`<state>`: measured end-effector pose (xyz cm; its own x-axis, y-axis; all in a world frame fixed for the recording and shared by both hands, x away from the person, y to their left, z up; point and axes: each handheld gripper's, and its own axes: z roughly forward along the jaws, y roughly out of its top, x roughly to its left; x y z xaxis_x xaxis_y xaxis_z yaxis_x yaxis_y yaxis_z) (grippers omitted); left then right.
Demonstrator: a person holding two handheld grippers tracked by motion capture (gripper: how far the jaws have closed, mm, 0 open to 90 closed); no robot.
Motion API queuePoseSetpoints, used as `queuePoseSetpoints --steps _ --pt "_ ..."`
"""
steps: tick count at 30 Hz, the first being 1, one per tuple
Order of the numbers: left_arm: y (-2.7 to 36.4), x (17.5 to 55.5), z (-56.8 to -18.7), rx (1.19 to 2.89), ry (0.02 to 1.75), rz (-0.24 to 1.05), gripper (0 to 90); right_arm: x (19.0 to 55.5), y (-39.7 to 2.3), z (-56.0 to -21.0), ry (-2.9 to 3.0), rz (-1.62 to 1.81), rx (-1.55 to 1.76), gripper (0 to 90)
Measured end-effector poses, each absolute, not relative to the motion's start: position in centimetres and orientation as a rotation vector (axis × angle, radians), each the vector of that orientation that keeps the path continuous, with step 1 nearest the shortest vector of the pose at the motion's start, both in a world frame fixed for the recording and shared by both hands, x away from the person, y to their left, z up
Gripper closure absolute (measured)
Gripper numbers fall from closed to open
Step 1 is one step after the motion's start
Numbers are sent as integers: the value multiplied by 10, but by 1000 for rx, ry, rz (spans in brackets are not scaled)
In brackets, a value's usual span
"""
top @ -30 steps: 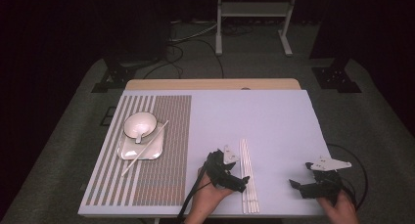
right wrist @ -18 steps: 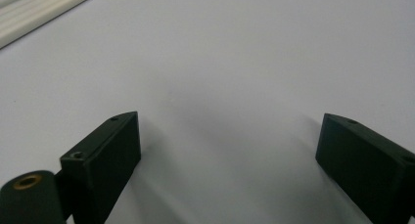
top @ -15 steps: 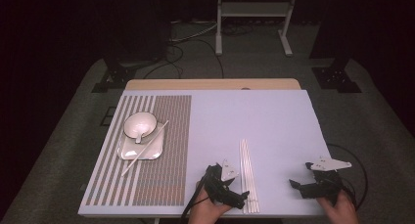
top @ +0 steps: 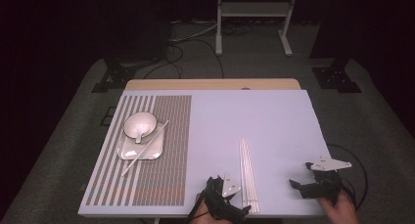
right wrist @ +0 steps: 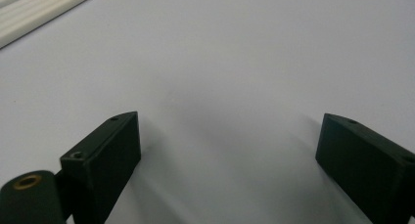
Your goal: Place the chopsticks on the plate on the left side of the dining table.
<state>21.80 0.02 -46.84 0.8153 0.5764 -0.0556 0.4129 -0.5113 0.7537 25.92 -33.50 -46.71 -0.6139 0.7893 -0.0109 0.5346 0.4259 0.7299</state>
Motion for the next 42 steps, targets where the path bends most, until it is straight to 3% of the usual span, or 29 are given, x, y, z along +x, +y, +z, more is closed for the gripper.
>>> queuePoseSetpoints --steps 11,42 --pt "1 212 -470 2202 709 313 0 259 -335 -467 2333 1004 1134 80" --pt "52 215 -469 2214 772 355 0 259 -335 -467 2332 1004 1134 80"
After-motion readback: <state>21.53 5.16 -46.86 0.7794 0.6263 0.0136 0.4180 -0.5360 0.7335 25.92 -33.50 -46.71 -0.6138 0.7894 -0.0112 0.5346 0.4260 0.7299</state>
